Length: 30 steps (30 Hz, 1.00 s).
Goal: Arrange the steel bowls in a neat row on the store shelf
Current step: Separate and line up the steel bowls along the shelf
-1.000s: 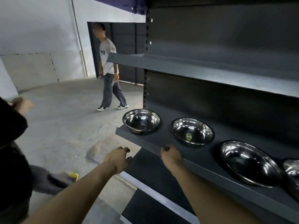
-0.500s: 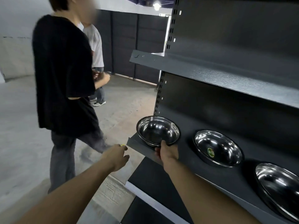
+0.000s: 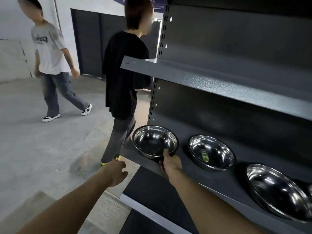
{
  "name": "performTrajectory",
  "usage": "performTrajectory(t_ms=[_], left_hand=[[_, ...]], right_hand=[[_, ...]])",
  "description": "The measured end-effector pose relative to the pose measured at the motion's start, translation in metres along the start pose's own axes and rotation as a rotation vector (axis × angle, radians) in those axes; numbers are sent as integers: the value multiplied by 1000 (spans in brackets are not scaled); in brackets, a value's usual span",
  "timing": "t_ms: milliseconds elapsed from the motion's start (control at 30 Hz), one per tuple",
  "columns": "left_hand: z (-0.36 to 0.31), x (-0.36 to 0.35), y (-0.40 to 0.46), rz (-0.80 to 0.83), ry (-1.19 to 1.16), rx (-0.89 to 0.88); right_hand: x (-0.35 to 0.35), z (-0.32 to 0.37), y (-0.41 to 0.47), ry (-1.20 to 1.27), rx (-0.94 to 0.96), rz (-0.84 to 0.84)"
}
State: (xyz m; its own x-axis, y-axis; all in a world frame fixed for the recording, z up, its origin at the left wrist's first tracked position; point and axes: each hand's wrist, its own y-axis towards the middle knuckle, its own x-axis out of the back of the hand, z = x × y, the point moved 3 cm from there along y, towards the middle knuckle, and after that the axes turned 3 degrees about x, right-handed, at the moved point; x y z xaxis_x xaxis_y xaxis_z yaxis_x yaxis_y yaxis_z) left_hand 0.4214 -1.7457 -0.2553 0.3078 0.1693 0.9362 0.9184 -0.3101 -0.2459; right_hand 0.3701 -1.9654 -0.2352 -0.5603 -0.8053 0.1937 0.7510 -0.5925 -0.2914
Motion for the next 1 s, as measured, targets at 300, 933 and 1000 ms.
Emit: performTrajectory(t_ms=[300, 933, 1000], left_hand=[[-97, -22, -20, 186, 70, -203], [-159, 0, -46, 93, 51, -328], [-157, 5, -46, 87, 36, -354]], right_hand=[[97, -32, -5, 53, -35, -382], [182, -21, 14, 343, -98, -333], [181, -22, 11, 336, -90, -348]])
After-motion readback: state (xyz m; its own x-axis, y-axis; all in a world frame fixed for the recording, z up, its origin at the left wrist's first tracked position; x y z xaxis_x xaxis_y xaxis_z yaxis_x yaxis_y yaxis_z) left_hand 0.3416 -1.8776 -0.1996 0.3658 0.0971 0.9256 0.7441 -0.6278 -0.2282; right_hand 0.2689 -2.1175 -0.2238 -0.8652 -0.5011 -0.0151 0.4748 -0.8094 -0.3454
